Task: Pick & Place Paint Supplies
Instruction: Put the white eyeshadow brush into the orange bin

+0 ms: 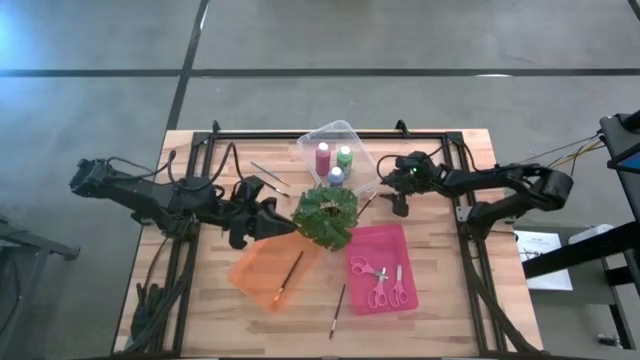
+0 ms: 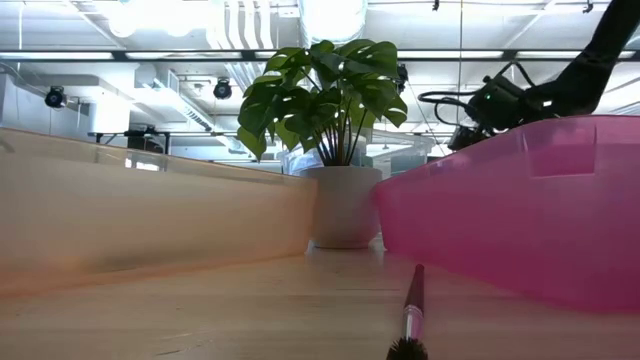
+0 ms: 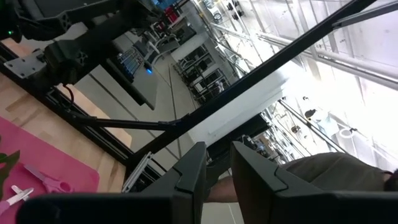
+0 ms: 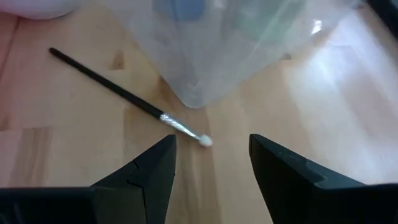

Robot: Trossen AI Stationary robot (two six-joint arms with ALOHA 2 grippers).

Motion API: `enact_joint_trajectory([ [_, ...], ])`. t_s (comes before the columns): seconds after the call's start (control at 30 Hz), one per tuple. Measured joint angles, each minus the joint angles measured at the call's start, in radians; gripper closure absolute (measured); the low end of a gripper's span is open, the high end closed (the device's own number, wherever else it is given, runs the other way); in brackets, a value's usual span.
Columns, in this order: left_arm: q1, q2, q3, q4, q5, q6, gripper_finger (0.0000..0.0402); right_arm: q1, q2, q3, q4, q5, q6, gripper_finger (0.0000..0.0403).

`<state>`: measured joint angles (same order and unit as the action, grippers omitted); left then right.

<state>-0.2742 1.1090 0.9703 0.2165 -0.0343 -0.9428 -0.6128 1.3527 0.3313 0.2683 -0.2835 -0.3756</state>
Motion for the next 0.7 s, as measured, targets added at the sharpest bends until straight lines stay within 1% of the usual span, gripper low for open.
enact_joint_trajectory([
  [0.13,0.0,0.0,0.0,0.0,0.0,-0.001,0.0317,0.0,0.06,0.0,0.06,-0.053,0.003,0.0202],
  [0.3,0.0,0.0,0.0,0.0,-0.001,-0.026,0.0317,0.0,0.117,0.0,0.139,-0.063,0.006,0.0202],
  [0.4,0.0,0.0,0.0,0.0,-0.002,-0.035,0.0317,0.0,0.143,0.001,0.14,-0.071,0.002,0.0202],
  [0.53,0.0,0.0,0.0,0.0,-0.004,-0.035,0.0317,0.0,0.18,0.001,0.142,-0.139,0.001,0.0202],
  [0.7,0.0,0.0,0.0,-0.001,-0.012,-0.035,0.0317,0.0,0.215,0.002,0.149,-0.192,0.013,0.0202],
])
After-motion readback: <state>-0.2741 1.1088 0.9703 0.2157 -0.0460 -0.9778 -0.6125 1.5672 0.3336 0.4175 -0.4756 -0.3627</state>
